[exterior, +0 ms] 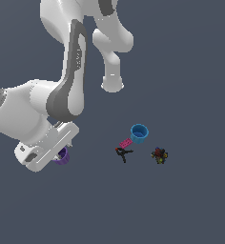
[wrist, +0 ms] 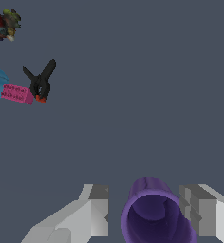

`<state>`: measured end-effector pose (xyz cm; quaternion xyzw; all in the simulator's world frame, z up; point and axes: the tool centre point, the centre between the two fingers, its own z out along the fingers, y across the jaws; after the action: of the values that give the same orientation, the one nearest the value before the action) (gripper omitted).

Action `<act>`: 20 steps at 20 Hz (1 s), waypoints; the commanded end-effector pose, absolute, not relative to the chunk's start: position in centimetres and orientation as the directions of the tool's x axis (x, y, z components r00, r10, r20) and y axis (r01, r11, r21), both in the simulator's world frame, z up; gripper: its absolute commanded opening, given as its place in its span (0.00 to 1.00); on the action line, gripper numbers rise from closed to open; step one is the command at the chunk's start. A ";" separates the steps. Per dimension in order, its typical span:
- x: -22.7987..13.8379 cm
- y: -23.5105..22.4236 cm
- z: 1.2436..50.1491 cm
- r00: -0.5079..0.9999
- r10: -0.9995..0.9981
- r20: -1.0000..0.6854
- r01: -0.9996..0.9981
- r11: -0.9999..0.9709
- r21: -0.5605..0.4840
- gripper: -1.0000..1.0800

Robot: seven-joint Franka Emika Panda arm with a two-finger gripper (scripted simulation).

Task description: Pick up a designated object from a clutter of objects.

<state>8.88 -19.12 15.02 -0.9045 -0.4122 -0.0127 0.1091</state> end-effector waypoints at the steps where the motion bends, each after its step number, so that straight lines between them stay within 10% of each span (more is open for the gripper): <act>1: 9.1 -20.4 14.2 0.629 0.764 0.143 0.775 -0.603 -0.187 0.62; 20: 9.3 -27.0 9.9 0.466 0.833 0.299 0.884 -0.446 -0.137 0.62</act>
<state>9.27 -26.82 10.04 -0.8473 -0.5049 -0.0909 0.1375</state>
